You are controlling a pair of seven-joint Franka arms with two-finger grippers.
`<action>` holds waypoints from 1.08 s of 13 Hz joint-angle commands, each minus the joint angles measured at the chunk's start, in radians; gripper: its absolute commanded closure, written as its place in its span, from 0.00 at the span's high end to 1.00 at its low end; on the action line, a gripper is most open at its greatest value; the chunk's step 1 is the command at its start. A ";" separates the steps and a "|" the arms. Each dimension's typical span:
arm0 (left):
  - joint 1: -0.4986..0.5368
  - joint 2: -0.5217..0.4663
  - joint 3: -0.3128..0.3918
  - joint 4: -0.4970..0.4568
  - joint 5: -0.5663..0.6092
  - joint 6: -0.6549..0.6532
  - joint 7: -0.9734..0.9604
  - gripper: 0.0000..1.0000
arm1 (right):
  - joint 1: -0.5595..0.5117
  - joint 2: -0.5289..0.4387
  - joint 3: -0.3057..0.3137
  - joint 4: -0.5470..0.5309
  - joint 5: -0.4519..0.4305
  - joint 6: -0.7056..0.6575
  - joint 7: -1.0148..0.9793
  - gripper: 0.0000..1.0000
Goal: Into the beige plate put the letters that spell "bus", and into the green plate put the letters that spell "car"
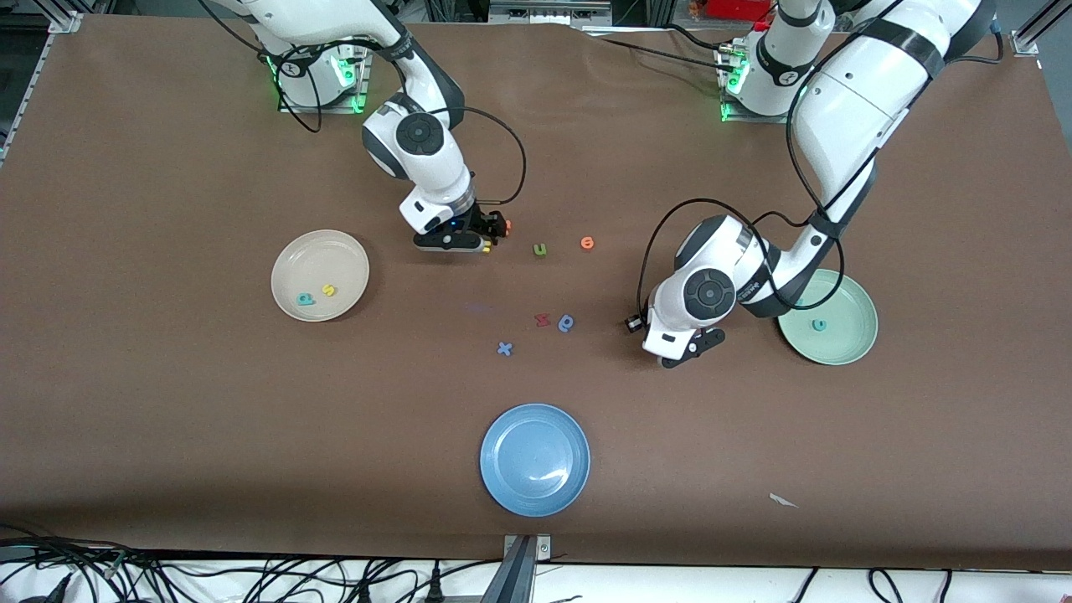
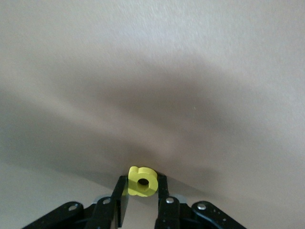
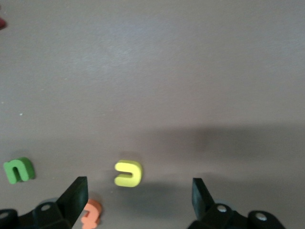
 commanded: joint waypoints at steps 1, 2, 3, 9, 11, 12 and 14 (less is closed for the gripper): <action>0.022 -0.051 0.015 0.002 0.020 -0.023 0.048 0.19 | 0.025 0.038 -0.018 0.037 0.005 0.007 0.020 0.93; 0.040 -0.070 0.010 0.008 0.017 -0.053 0.079 0.17 | 0.035 0.046 -0.023 0.042 0.005 0.007 0.019 0.89; 0.054 -0.082 0.009 0.035 0.015 -0.104 0.122 0.16 | 0.041 0.054 -0.029 0.049 0.004 0.009 0.019 0.89; 0.201 -0.087 0.012 0.206 -0.025 -0.440 0.499 0.16 | 0.058 0.081 -0.043 0.062 -0.024 0.018 0.031 0.75; 0.270 -0.087 0.022 0.194 0.004 -0.480 0.638 0.16 | 0.058 0.081 -0.044 0.062 -0.027 0.018 0.031 0.62; 0.302 -0.084 0.021 0.187 0.055 -0.494 0.694 0.16 | 0.058 0.081 -0.044 0.062 -0.028 0.018 0.031 0.54; 0.354 -0.071 0.022 0.166 0.107 -0.495 0.767 0.17 | 0.058 0.081 -0.044 0.062 -0.028 0.018 0.031 0.46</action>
